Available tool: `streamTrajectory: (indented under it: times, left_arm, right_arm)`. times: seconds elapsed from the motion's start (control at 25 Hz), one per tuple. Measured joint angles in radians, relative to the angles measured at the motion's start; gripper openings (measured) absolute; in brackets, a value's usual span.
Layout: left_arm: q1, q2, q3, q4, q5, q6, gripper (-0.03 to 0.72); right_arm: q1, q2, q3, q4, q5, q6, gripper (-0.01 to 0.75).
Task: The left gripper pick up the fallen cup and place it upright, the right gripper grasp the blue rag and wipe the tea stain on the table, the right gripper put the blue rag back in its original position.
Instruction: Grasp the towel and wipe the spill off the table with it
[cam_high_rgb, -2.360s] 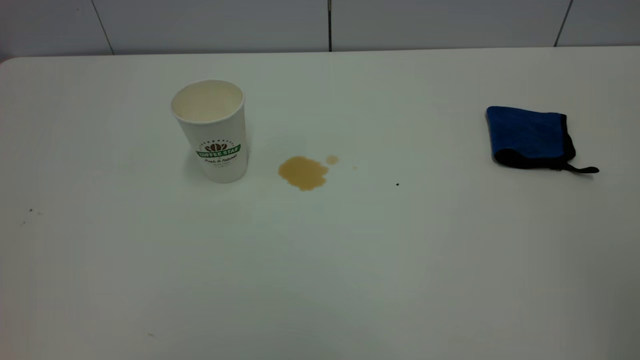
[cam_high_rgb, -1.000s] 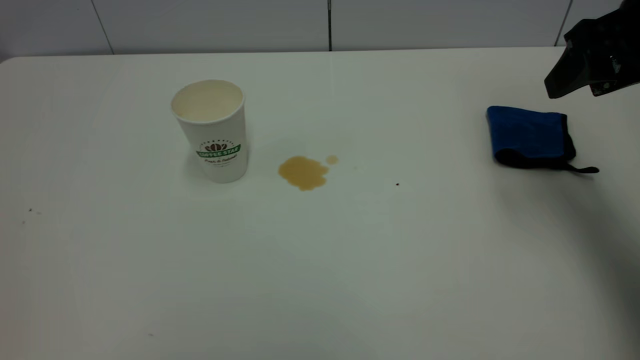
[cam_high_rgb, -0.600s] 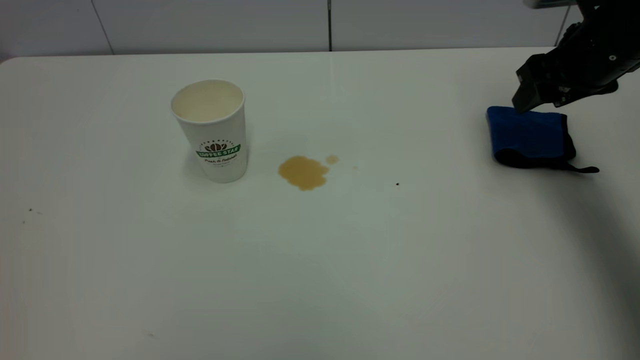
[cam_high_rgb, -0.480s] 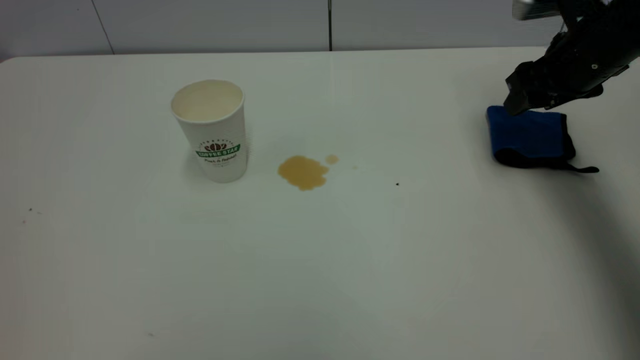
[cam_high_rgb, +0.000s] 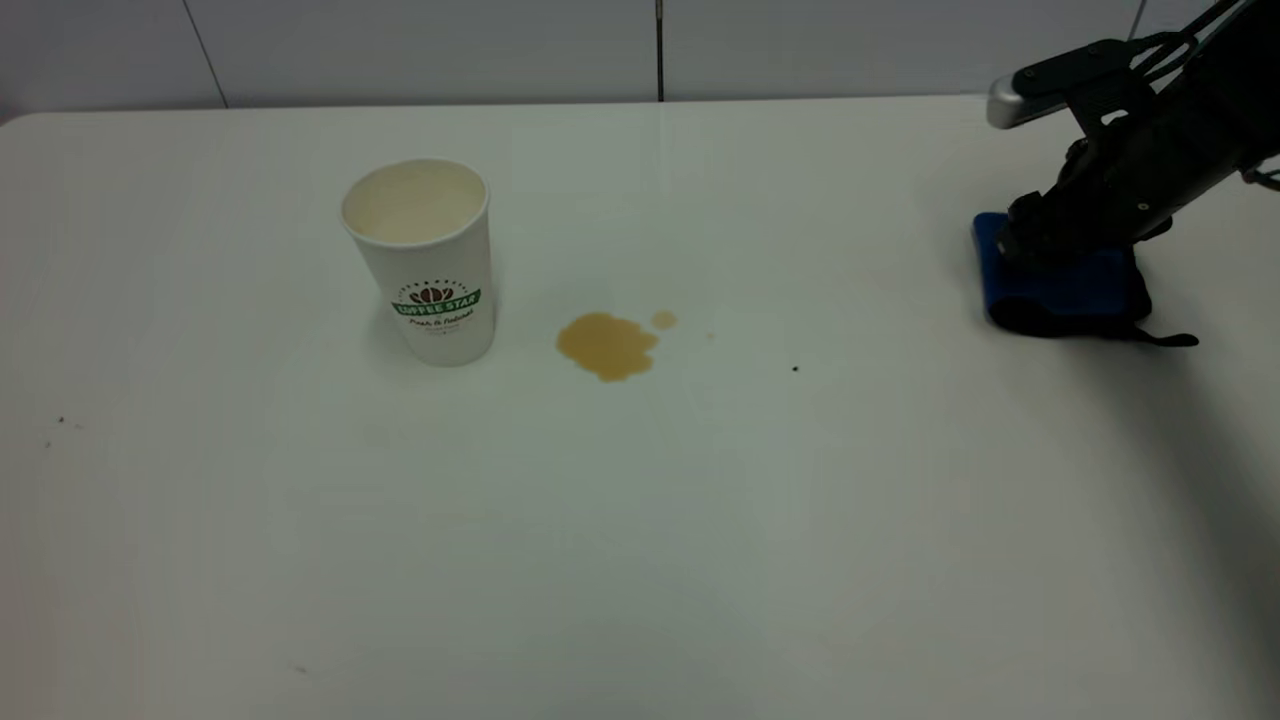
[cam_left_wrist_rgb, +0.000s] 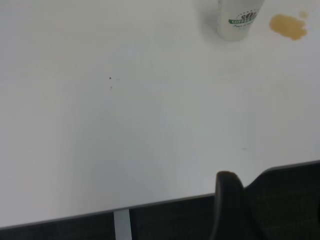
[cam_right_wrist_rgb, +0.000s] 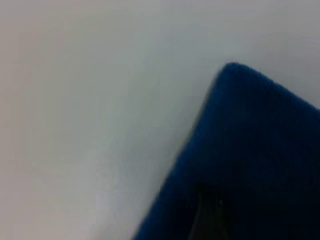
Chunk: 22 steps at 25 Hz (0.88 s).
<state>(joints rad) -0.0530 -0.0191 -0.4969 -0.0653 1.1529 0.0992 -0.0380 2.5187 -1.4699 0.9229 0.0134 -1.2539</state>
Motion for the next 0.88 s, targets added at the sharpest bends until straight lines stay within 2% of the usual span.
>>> streamTrajectory:
  times: [0.08,0.12,0.2,0.32,0.4,0.52,0.76,0.88]
  left_arm:
    - [0.000,0.000,0.000,0.000,0.000,0.000,0.443]
    - [0.000,0.000,0.000,0.000,0.000,0.000,0.443]
    - [0.000,0.000,0.000,0.000,0.000,0.000,0.443]
    - [0.000,0.000,0.000,0.000,0.000,0.000,0.443]
    - [0.000,0.000,0.000,0.000,0.000,0.000,0.443]
    - [0.000,0.000,0.000,0.000,0.000,0.000,0.443]
    - [0.000,0.000,0.000,0.000,0.000,0.001,0.443]
    - [0.000,0.000,0.000,0.000,0.000,0.000,0.443]
  right_arm:
    - [0.000,0.005,-0.006,0.001,-0.003,-0.004,0.563]
    - [0.000,0.009,-0.009,0.004,-0.001,-0.004,0.528]
    - [0.008,0.013,-0.010,0.007,0.009,-0.004,0.410]
    - [0.029,0.017,-0.014,0.007,0.020,-0.005,0.135]
    - [0.050,0.020,-0.018,0.007,0.009,-0.005,0.046]
    - [0.094,0.028,-0.041,0.013,0.015,-0.005,0.030]
    - [0.218,0.052,-0.140,0.058,0.166,-0.005,0.026]
    - [0.277,0.059,-0.191,0.072,0.203,-0.005,0.026]
